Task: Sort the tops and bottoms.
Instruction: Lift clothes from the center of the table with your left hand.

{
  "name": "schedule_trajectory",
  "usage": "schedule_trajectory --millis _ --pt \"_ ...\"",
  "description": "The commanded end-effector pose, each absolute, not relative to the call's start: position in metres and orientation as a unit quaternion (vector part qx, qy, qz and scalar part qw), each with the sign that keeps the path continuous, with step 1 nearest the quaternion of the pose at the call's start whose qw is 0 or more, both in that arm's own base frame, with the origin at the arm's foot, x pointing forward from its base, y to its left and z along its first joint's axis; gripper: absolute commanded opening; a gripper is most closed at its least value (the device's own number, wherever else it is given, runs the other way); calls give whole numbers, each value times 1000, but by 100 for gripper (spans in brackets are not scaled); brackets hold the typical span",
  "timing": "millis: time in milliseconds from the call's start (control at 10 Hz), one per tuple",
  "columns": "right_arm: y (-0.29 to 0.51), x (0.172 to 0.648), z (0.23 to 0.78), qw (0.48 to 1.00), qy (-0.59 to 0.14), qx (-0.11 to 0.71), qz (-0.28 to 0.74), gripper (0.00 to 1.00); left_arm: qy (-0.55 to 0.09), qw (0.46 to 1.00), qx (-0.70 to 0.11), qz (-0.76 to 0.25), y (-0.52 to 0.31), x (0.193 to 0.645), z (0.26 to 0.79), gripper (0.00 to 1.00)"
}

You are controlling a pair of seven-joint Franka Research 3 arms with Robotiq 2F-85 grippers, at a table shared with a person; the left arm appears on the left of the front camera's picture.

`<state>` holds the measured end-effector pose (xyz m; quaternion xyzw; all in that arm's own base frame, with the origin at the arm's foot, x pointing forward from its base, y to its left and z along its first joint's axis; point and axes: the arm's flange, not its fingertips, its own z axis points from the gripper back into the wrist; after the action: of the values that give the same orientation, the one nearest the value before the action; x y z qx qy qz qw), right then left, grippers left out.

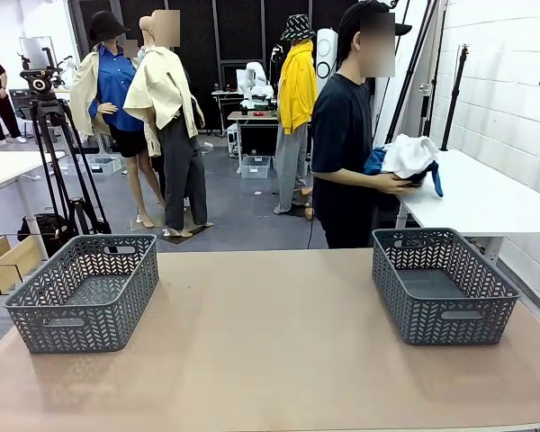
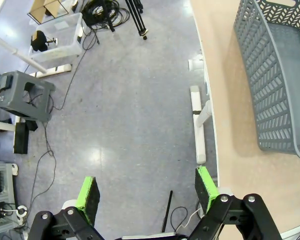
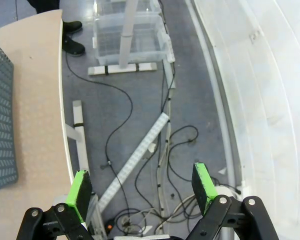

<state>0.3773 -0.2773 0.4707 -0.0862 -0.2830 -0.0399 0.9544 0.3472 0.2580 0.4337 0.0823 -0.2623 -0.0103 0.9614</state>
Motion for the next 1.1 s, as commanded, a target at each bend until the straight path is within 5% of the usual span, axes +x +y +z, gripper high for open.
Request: schedule_trajectory --millis 0,1000 --pt "-280 378 469 955 -282 -85 -42 100 -258 962 86 -11 260 346 432 100" --pt "-280 378 469 955 -282 -85 -42 100 -258 962 86 -11 260 346 432 100"
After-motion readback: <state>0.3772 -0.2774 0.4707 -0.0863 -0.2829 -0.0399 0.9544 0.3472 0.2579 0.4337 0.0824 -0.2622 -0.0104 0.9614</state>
